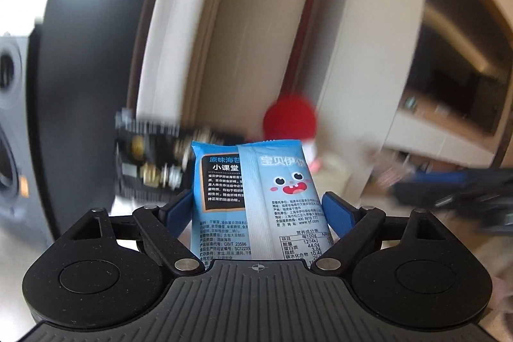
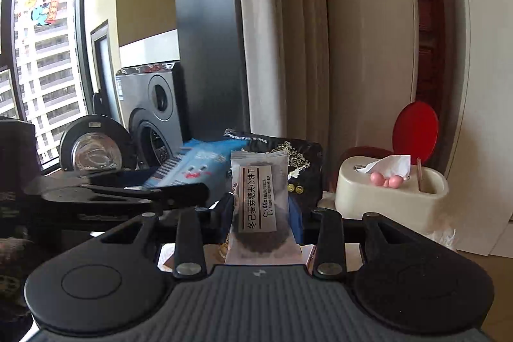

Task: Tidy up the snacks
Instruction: 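Lift the blue bag and cookie packet over the pink box with both tools, then open both tools to drop the blue bag and cookie packet into the box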

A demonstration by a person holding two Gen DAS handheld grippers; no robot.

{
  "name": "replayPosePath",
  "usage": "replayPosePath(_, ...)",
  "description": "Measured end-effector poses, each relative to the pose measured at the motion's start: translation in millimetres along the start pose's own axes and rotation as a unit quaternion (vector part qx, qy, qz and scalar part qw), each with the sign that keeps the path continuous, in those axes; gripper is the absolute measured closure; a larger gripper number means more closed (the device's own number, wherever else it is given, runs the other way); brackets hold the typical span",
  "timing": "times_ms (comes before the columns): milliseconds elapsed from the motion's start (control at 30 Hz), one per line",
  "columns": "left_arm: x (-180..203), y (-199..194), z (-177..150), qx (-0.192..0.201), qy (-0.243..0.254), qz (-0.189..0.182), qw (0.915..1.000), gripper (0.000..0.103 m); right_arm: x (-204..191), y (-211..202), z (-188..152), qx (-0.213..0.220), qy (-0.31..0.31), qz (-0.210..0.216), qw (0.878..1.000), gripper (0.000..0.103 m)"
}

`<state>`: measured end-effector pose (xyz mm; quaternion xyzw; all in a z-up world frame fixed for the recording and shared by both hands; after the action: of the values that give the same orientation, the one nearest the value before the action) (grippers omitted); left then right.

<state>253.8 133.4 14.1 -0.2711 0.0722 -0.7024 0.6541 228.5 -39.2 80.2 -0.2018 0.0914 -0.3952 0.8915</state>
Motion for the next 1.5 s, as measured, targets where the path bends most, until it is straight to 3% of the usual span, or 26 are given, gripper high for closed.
replayPosePath(67,-17.4,48.7,-22.3,-0.074,-0.004,0.017,0.9971,0.013,7.6,20.6,-3.2,-0.014,0.001,-0.009,1.000,0.067)
replayPosePath(133,-25.7,74.1,-38.0,-0.096,0.000,0.026,0.9950,0.013,16.1,41.7,-11.1,-0.035,0.011,-0.010,0.999,0.067)
replayPosePath(333,-20.8,79.2,-60.7,-0.098,0.071,0.006,0.9926,0.013,36.0,105.5,-42.7,-0.096,0.059,0.007,0.994,0.067)
replayPosePath(467,-26.4,83.0,-77.7,-0.128,0.091,0.020,0.9874,0.014,36.9,142.9,-52.7,-0.116,0.103,0.037,0.987,0.067)
replayPosePath(567,-29.2,83.6,-76.6,-0.124,0.088,0.028,0.9879,0.014,24.6,163.3,-56.2,-0.130,0.098,0.063,0.985,0.065)
replayPosePath(667,-26.6,82.1,-73.1,-0.126,0.095,0.030,0.9870,0.016,18.9,172.7,-58.1,-0.141,0.079,0.052,0.985,0.063)
replayPosePath(833,-21.7,69.0,-69.2,-0.141,0.105,0.024,0.9841,0.017,44.7,147.5,-57.8,-0.116,0.081,0.023,0.990,0.049)
replayPosePath(933,-22.0,50.4,-59.9,-0.123,0.078,0.030,0.9889,0.017,70.3,115.7,-68.6,-0.104,0.079,-0.007,0.991,0.045)
replayPosePath(1033,-16.5,20.0,-53.0,-0.077,0.046,0.031,0.9955,0.018,93.3,74.9,-96.0,-0.100,0.068,-0.042,0.992,0.030)
replayPosePath(1200,14.6,-20.3,-70.4,-0.040,0.017,-0.011,0.9990,0.018,97.4,20.3,-163.5,-0.148,0.027,-0.071,0.986,0.029)
replayPosePath(1267,28.6,-27.0,-89.2,-0.049,0.005,-0.029,0.9984,0.018,90.2,5.5,-182.5,-0.158,-0.002,-0.075,0.984,0.029)
replayPosePath(1367,47.0,-29.1,-120.6,-0.077,-0.009,-0.046,0.9959,0.018,92.9,-2.5,-184.5,-0.143,-0.020,-0.096,0.985,0.029)
replayPosePath(1500,61.9,-27.0,-151.7,-0.113,-0.009,-0.051,0.9923,0.018,120.0,14.0,-160.2,-0.109,0.029,-0.116,0.987,0.028)
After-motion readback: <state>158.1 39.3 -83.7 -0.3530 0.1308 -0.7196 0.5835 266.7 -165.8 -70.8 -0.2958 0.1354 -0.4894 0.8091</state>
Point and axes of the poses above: each gripper's, at about its wrist camera, not at the fingertips, and y roughly the way its jaws point, x to its right, z to its top, the point moved 8 cm from there along y, roughly the way its jaws point, and after that the axes turned 3 degrees about -y, right-handed, at the moved point
